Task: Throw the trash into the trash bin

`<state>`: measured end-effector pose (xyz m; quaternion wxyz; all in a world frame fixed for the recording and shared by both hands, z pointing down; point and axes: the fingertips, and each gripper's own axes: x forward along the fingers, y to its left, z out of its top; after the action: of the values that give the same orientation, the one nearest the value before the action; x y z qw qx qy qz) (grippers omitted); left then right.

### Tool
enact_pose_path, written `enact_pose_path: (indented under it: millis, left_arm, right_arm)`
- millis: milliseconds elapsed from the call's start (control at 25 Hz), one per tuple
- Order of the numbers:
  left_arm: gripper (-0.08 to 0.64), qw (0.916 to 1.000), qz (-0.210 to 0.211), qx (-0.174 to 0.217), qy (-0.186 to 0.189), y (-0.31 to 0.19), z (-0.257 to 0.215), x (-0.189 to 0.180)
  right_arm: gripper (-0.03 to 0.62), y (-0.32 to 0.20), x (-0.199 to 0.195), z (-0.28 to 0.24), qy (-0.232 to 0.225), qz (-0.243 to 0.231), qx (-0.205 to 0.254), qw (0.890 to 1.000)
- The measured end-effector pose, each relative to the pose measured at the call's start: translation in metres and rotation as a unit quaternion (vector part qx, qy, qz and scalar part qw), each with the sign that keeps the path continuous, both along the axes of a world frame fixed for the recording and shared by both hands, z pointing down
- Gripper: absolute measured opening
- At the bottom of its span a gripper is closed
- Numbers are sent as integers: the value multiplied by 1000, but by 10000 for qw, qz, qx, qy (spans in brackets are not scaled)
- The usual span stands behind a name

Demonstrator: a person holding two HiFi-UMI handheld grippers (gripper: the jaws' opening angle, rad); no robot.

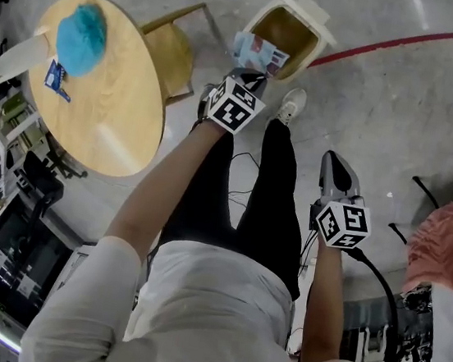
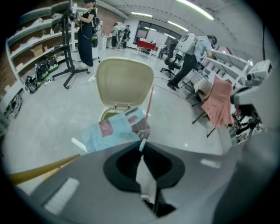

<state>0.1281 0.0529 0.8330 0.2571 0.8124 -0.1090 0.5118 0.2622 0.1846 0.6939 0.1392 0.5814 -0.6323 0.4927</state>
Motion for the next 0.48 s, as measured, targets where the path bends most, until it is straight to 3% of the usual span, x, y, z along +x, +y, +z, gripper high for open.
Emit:
enact_pose_path:
  millis: [480]
  left_arm:
    - [18, 9999, -118, -94, 23, 7, 54, 1]
  right_arm:
    - [0, -2, -6, 50, -120, -9, -33, 9999]
